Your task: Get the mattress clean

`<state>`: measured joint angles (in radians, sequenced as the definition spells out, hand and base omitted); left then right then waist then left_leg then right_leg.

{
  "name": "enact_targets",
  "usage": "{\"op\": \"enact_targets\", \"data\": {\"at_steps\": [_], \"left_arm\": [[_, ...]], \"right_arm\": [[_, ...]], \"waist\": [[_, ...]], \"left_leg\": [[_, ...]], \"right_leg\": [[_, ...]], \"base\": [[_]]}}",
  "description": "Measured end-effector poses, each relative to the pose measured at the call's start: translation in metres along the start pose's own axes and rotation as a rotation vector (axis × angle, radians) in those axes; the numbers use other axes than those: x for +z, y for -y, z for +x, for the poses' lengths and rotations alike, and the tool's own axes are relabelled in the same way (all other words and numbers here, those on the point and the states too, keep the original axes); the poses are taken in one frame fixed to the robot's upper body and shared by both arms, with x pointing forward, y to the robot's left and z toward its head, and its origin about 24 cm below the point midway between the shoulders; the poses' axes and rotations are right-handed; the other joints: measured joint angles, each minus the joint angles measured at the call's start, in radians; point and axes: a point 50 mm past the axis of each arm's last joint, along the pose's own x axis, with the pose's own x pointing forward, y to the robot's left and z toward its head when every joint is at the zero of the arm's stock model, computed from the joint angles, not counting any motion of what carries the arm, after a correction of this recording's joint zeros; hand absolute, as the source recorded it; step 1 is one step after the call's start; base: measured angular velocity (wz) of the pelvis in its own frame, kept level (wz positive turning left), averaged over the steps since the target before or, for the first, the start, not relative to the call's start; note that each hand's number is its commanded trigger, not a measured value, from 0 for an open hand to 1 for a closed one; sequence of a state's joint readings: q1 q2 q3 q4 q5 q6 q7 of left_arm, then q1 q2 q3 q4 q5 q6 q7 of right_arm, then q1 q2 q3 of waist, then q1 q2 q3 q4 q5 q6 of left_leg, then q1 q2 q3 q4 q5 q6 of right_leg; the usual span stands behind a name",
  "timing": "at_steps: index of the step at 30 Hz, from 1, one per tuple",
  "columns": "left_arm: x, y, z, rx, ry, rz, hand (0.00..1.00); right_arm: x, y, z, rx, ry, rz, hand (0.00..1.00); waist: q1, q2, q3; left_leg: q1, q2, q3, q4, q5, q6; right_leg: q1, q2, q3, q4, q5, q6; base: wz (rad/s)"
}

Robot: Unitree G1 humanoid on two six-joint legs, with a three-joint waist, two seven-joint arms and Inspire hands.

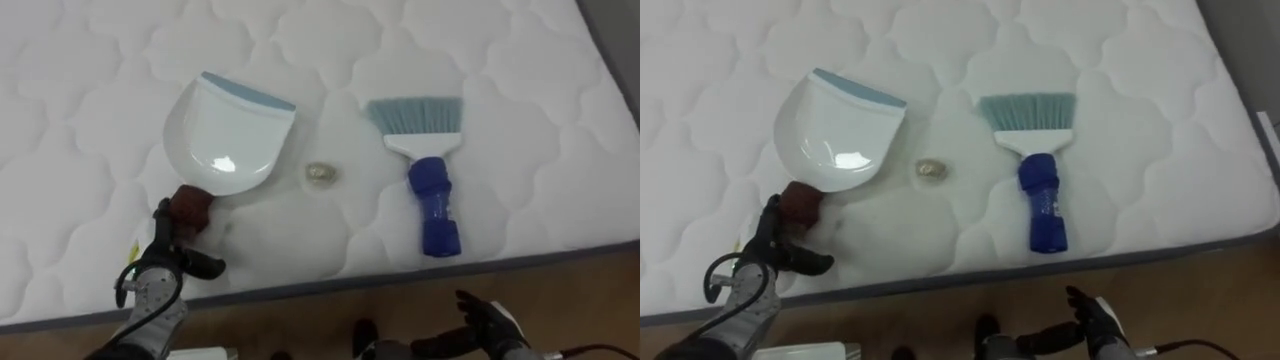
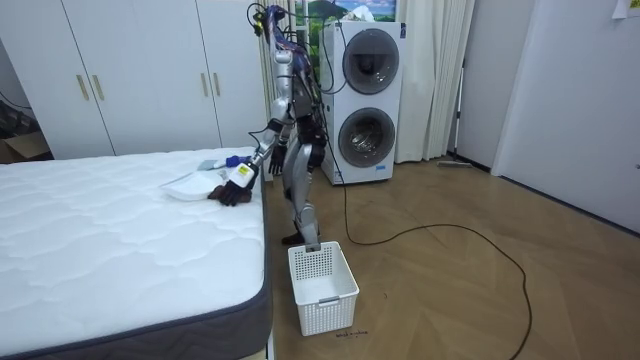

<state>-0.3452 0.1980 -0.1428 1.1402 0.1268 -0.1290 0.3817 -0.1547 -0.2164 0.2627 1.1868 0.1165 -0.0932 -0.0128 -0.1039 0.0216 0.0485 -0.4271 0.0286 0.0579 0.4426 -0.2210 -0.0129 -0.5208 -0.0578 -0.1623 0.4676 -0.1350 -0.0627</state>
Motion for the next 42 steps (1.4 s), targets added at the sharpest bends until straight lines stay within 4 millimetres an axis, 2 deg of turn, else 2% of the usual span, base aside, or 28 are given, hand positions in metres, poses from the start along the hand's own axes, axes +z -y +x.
{"op": "enact_targets", "data": {"at_steps": [13, 24, 25, 27, 32, 36, 42], "left_arm": [[0.004, -0.002, 0.002, 0.008, 0.002, -0.007, 0.0], [0.025, -0.008, 0.009, 0.053, 0.049, -0.029, 0.0], [0.025, -0.009, 0.01, 0.053, 0.049, -0.028, 0.62], [0.025, -0.008, 0.01, 0.052, 0.051, -0.026, 1.0], [0.025, -0.012, 0.011, 0.058, 0.042, -0.018, 1.0], [0.023, -0.031, 0.017, 0.096, 0.032, 0.01, 1.0], [0.018, -0.033, 0.02, 0.094, -0.03, 0.04, 1.0]], "right_arm": [[0.001, -0.001, 0.0, 0.003, 0.007, 0.0, 0.0], [-0.001, -0.003, -0.001, -0.006, 0.015, 0.011, 0.0], [0.0, -0.004, -0.001, -0.008, 0.021, 0.012, 0.0], [0.0, -0.005, -0.001, -0.012, 0.024, 0.016, 0.0], [0.003, -0.003, -0.001, -0.028, 0.033, 0.013, 0.0], [0.004, -0.003, -0.001, -0.028, 0.041, 0.01, 0.0], [0.005, -0.006, -0.002, -0.022, 0.041, 0.028, 0.0]], "waist": [[-0.002, -0.003, 0.0011], [-0.02, -0.005, 0.0045], [-0.027, -0.003, 0.0058], [-0.031, -0.001, 0.0066], [-0.032, -0.001, 0.007], [-0.034, -0.002, 0.0072], [-0.054, -0.005, 0.009]], "left_leg": [[-0.016, -0.001, -0.001, 0.01, 0.0, 0.001], [-0.033, 0.0, -0.003, 0.027, -0.002, 0.004], [-0.033, 0.0, -0.003, 0.027, -0.003, 0.006], [-0.034, 0.0, -0.001, 0.025, -0.004, 0.006], [-0.043, -0.003, 0.002, 0.021, -0.004, 0.006], [-0.04, -0.006, 0.006, 0.017, -0.004, 0.007], [-0.037, -0.009, 0.024, 0.019, -0.004, 0.007]], "right_leg": [[-0.004, -0.009, -0.008, -0.002, -0.006, 0.005], [-0.008, -0.01, -0.02, -0.001, -0.009, 0.007], [-0.008, -0.011, -0.021, 0.001, -0.009, 0.007], [-0.011, -0.01, -0.018, 0.003, -0.009, 0.007], [-0.027, -0.014, -0.016, 0.017, -0.015, 0.007], [-0.03, -0.017, -0.011, 0.017, -0.017, 0.009], [-0.027, -0.027, -0.004, 0.023, -0.022, 0.018]], "base": [[0.01], [0.03], [0.0], [0.0], [0.0], [0.0], [0.0]]}}
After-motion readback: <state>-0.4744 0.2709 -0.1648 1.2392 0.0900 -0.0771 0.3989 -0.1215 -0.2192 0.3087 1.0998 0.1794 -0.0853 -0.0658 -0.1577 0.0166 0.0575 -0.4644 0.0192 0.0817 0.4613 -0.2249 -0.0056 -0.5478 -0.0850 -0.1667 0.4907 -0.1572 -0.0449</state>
